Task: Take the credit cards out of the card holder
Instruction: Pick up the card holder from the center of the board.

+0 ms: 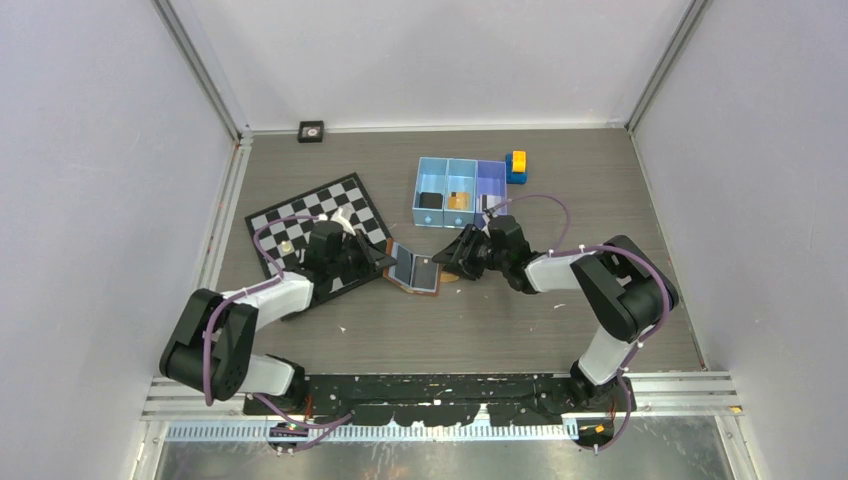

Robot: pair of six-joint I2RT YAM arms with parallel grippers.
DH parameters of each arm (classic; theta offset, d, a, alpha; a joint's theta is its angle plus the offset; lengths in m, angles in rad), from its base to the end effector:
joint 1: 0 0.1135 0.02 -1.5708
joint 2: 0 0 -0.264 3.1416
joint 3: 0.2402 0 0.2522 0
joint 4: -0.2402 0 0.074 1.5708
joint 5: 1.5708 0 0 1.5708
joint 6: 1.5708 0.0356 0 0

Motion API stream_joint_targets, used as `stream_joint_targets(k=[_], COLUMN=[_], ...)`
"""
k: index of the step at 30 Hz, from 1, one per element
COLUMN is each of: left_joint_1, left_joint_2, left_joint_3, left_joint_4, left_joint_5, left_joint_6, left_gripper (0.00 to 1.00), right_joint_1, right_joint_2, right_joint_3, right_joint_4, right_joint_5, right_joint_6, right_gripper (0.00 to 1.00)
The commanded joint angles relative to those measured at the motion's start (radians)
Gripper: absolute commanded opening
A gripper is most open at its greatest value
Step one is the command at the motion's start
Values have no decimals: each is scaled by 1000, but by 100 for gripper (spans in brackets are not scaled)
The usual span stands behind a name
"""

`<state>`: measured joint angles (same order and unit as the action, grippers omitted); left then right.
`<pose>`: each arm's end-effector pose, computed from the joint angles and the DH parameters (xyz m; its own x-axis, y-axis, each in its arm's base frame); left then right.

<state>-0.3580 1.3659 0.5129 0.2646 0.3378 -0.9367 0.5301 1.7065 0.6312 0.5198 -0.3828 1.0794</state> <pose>0.2413 -0.1029 0.1672 -0.7823 -0.5188 -0.3446 -0.0699 0.6230 -0.7791 0.2658 0.1712 0.1317 -0.8696 0.4383 -0.2272 0.0507 0.5370 0.8421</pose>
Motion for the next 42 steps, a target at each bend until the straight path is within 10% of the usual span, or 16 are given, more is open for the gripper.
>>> stream_joint_targets(k=[1, 16, 20, 26, 31, 37, 42], left_joint_1=[7, -4, -24, -29, -24, 50, 63], left_joint_2=[15, 189, 228, 255, 146, -7, -106], left_joint_3=[10, 128, 172, 197, 138, 8, -59], left_joint_4=[30, -50, -118, -140, -27, 193, 336], left_joint_5=[16, 204, 189, 189, 222, 272, 284], left_joint_6=[-1, 62, 93, 101, 68, -36, -94], left_gripper=[0, 45, 41, 1, 0, 0, 0], right_joint_1=[31, 48, 49, 49, 50, 47, 44], right_joint_2=[17, 111, 103, 44, -77, -254, -299], right_joint_3=[72, 163, 161, 140, 120, 39, 4], right_joint_4=[-49, -197, -196, -188, -240, -173, -101], right_joint_5=[-16, 7, 6, 12, 55, 84, 64], right_joint_6=[-45, -88, -86, -96, -151, -179, -170], right_gripper=[41, 20, 18, 20, 37, 82, 89])
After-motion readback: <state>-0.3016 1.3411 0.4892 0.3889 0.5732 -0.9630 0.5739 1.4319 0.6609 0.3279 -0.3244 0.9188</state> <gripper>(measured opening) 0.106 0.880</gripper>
